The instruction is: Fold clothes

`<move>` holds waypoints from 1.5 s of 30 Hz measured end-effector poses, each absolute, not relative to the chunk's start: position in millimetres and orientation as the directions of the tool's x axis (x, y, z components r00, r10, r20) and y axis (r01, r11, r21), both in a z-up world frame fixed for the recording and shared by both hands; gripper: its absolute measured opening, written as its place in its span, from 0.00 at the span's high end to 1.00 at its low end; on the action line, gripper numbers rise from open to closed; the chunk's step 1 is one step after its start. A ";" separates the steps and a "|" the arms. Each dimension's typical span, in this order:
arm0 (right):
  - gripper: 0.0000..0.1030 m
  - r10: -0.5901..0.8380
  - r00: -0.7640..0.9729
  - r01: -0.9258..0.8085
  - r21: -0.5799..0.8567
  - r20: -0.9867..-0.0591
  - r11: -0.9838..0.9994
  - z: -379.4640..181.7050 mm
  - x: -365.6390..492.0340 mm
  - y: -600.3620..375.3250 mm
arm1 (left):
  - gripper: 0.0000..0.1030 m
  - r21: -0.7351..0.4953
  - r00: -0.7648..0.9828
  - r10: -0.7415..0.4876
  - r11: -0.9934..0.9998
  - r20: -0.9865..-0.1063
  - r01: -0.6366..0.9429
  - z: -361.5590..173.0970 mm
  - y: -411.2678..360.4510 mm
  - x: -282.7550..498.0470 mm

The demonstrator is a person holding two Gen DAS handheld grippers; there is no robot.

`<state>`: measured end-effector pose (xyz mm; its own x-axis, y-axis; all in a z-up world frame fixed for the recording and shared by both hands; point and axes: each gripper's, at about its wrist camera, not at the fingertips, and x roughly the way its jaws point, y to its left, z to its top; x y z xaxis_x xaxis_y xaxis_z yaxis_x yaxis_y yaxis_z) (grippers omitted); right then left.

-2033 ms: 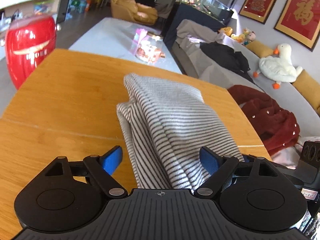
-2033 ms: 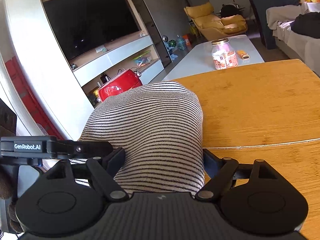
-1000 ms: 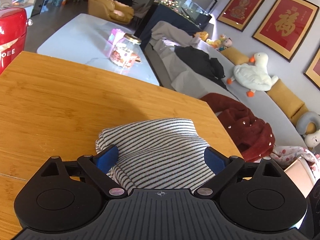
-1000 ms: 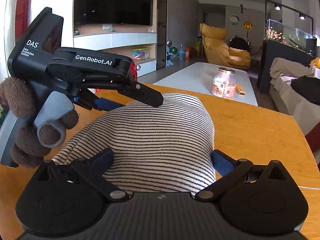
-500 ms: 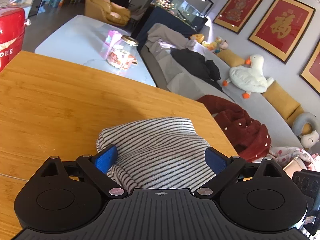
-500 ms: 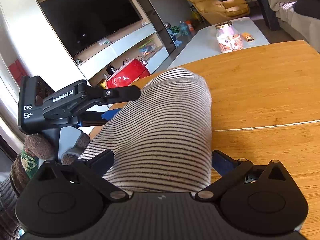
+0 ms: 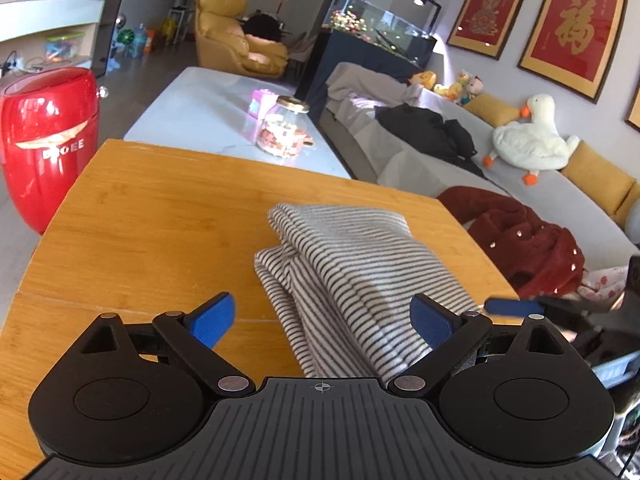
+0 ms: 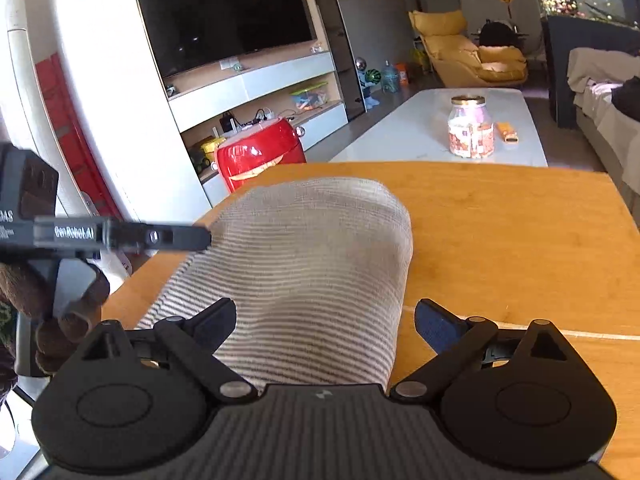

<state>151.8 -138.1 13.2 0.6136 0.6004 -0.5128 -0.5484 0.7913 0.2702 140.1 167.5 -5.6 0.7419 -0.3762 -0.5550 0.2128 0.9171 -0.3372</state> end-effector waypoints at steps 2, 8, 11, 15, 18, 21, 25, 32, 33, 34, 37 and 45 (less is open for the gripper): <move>0.06 0.626 0.608 -0.551 0.308 -0.488 0.776 26.2 164.4 -142.8 | 0.10 -0.317 0.728 -0.370 0.923 -0.577 0.218 -13.6 166.0 140.7; 0.16 0.636 0.561 -0.503 0.393 -0.530 0.770 27.6 219.5 -129.2 | 0.10 -0.323 0.726 -0.387 0.917 -0.568 0.236 -21.2 168.1 138.7; 0.16 0.618 0.527 -0.443 0.432 -0.583 0.785 6.2 244.8 -119.4 | 0.10 -0.317 0.722 -0.391 0.916 -0.571 0.245 -22.5 168.0 139.3; 0.19 0.654 0.477 -0.387 0.528 -0.587 0.756 -7.8 264.1 -113.5 | 0.10 -0.317 0.715 -0.399 0.913 -0.574 0.255 -23.9 169.1 141.6; 0.34 0.705 0.507 -0.494 0.502 -0.497 0.710 15.8 249.6 -110.9 | 0.10 -0.316 0.707 -0.411 0.909 -0.576 0.271 -25.6 168.2 142.7; 0.36 0.685 0.523 -0.516 0.451 -0.508 0.728 22.8 244.1 -107.0 | 0.10 -0.312 0.703 -0.419 0.906 -0.575 0.285 -27.0 165.4 142.8; 0.37 0.566 0.541 -0.420 0.382 -0.622 0.823 -5.6 258.9 -106.4 | 0.10 -0.324 0.705 -0.424 0.903 -0.569 0.282 -28.9 162.0 146.0; 0.35 0.519 0.637 -0.458 0.262 -0.570 0.849 16.4 247.7 -96.4 | 0.09 -0.320 0.703 -0.423 0.904 -0.572 0.283 -29.6 160.9 146.3; 0.37 0.513 0.654 -0.467 0.237 -0.556 0.852 21.9 247.3 -93.1 | 0.09 -0.320 0.703 -0.423 0.904 -0.572 0.283 -29.7 160.7 146.0; 0.44 0.503 0.666 -0.469 0.216 -0.551 0.857 26.2 249.0 -90.7 | 0.09 -0.321 0.703 -0.423 0.904 -0.571 0.282 -29.7 160.5 146.0; 0.53 0.450 0.656 -0.462 0.149 -0.606 0.874 19.8 264.0 -78.1 | 0.09 -0.325 0.705 -0.422 0.904 -0.570 0.279 -29.2 160.6 147.0; 0.46 0.425 0.651 -0.452 0.129 -0.629 0.883 10.2 255.7 -80.6 | 0.07 -0.346 0.703 -0.430 0.898 -0.567 0.271 -32.4 161.9 149.9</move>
